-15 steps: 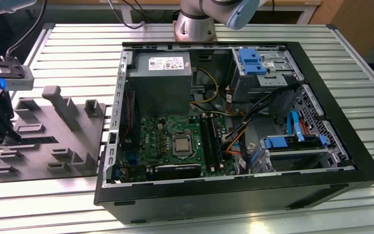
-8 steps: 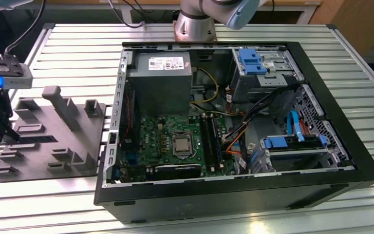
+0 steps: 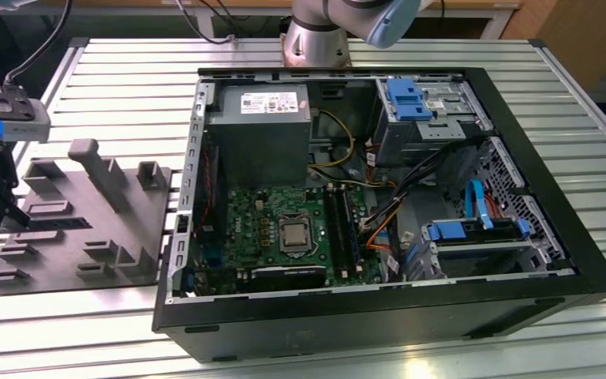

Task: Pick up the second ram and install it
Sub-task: 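Pick up the second ram and move it above second insertion slot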

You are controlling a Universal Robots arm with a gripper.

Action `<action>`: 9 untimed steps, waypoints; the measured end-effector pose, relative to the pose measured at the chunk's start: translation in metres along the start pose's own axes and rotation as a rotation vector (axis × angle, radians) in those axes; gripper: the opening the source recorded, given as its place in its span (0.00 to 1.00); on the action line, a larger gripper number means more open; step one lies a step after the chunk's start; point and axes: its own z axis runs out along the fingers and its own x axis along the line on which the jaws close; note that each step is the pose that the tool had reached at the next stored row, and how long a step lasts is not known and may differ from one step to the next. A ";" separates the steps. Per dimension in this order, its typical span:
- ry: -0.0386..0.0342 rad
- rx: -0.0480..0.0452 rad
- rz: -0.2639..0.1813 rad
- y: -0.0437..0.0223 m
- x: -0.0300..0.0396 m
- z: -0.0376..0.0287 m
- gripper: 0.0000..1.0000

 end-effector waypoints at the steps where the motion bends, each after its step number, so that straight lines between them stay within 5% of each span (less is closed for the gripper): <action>1: -0.0001 -0.0001 0.000 0.0000 0.0000 -0.0007 0.12; 9: -0.0005 -0.0001 0.000 0.0002 -0.0002 -0.0050 0.12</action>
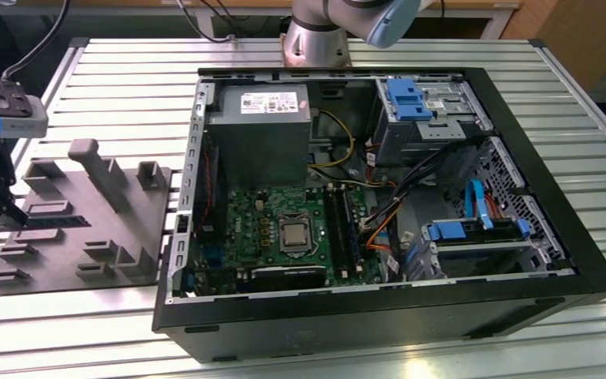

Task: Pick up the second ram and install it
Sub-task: 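Pick up the second ram and move it above second insertion slot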

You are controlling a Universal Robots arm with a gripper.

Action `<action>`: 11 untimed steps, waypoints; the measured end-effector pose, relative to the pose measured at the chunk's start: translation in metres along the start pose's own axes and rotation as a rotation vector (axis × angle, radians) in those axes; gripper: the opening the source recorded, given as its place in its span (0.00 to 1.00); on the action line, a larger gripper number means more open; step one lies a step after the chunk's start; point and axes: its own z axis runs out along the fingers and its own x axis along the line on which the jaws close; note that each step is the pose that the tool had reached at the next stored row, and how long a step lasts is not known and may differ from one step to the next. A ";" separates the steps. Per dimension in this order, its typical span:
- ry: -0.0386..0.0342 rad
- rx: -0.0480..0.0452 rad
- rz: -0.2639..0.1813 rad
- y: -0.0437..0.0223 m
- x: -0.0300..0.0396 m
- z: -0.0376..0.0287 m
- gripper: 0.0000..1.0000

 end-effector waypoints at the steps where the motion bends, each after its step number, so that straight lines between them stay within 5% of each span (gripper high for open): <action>1: -0.0002 0.0001 0.000 0.0000 0.0000 -0.0004 0.12; 11: -0.0017 0.0002 0.000 0.0002 -0.0002 -0.0044 0.12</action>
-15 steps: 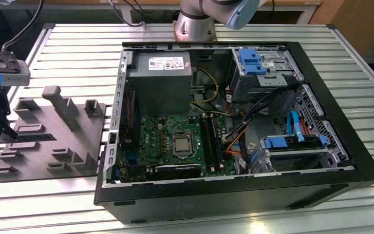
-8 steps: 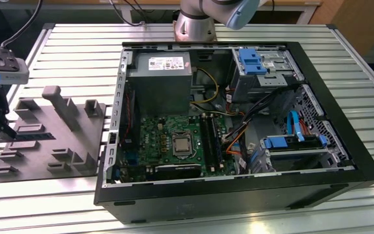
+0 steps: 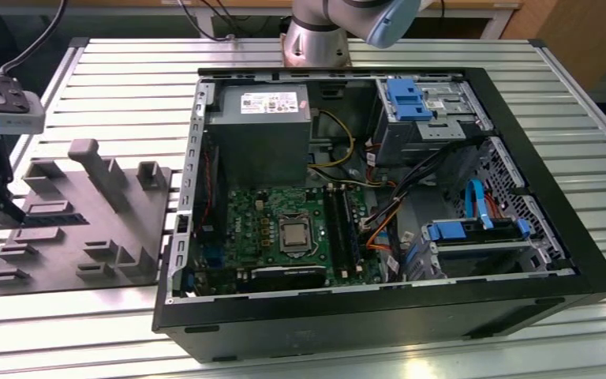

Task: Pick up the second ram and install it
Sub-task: 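Pick up the second ram and move it above second insertion slot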

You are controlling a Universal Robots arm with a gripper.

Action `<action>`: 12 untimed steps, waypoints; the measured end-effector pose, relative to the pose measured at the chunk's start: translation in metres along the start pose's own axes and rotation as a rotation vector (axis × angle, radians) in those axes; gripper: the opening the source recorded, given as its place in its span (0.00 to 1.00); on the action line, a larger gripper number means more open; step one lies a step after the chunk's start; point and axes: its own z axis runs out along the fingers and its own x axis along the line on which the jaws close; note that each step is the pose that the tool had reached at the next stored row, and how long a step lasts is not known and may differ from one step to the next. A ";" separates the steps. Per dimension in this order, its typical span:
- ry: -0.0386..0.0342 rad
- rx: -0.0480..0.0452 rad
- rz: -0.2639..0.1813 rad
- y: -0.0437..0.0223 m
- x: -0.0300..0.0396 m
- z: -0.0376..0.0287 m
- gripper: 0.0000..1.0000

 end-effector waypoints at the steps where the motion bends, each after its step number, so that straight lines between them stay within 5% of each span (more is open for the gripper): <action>1: -0.0001 0.0000 0.000 0.0000 0.0000 -0.0004 0.12; 12: -0.0003 -0.0001 0.000 0.0002 -0.0002 -0.0045 0.12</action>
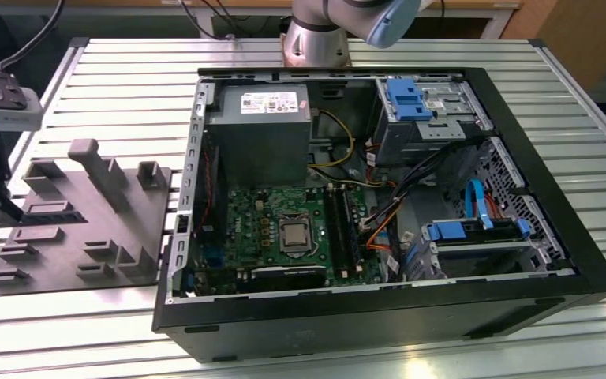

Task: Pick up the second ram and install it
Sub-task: 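Pick up the second ram and move it above second insertion slot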

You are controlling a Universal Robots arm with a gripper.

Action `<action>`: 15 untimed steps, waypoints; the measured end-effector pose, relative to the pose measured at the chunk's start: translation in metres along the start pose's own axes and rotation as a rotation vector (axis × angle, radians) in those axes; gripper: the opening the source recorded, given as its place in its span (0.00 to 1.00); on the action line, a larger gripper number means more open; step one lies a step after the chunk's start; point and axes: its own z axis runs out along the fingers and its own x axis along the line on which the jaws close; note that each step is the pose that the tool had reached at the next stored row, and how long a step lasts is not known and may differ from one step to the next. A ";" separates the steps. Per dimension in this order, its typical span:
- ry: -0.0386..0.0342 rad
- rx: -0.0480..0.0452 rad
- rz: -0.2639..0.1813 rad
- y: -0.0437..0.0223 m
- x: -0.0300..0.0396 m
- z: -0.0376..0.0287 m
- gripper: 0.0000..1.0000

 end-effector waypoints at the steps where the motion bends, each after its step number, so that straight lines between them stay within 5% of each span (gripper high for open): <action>1: 0.0001 0.0000 0.000 0.0000 -0.0001 -0.0004 0.12; 15: 0.0000 0.0000 0.000 0.0003 -0.0004 -0.0051 0.12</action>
